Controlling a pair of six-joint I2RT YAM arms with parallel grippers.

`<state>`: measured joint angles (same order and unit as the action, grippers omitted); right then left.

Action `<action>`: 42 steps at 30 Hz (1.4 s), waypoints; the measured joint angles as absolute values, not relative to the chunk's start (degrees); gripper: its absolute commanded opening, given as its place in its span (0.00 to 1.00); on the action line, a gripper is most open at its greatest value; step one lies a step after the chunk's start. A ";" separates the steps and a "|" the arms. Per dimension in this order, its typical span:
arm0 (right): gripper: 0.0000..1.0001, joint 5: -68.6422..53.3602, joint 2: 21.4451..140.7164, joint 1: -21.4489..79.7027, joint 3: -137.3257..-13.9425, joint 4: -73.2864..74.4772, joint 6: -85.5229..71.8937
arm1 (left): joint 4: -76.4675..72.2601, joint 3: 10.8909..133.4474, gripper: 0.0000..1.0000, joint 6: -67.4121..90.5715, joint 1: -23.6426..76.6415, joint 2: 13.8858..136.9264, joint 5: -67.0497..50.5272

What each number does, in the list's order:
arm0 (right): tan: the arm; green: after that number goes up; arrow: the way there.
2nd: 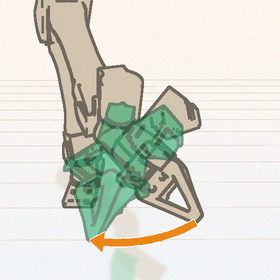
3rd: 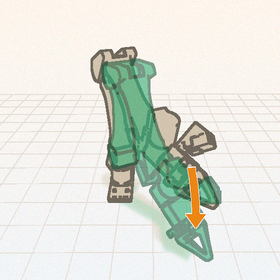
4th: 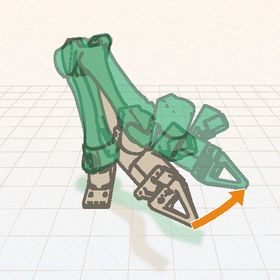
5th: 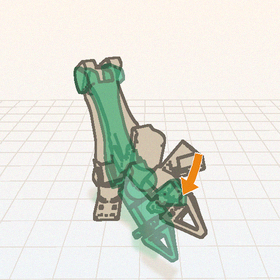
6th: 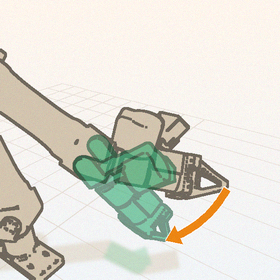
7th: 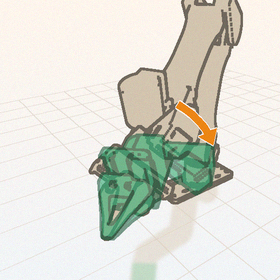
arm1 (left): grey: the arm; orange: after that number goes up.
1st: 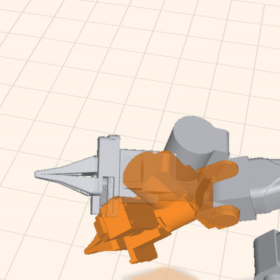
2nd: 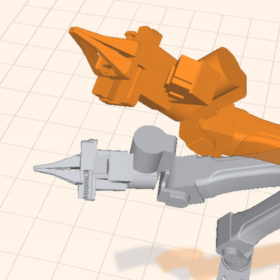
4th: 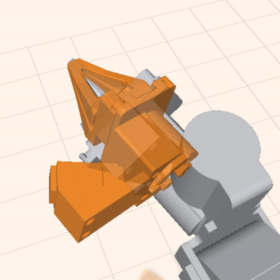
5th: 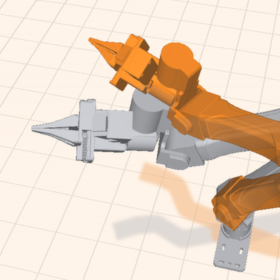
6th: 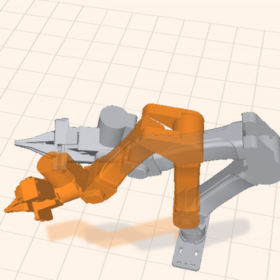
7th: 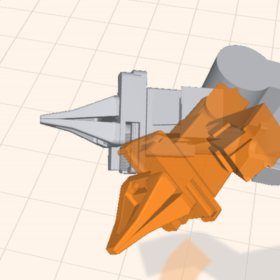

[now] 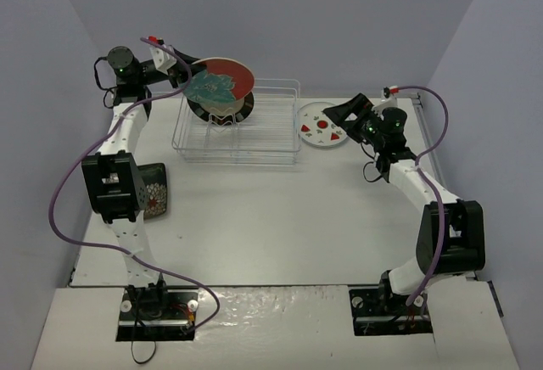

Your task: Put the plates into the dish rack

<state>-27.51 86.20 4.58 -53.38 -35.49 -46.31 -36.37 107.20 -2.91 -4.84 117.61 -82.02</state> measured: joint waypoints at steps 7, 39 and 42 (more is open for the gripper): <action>0.87 -27.46 88.58 4.60 -55.71 -34.44 -45.95 | -35.95 107.15 0.00 -8.54 -4.84 119.99 -81.81; 0.85 -28.99 95.26 5.26 -59.97 -34.41 -46.83 | -42.85 112.36 0.00 -3.81 -4.58 131.26 -84.89; 0.85 -28.99 95.30 5.37 -60.46 -34.42 -46.83 | -43.67 112.36 0.00 -3.56 -4.60 131.29 -85.42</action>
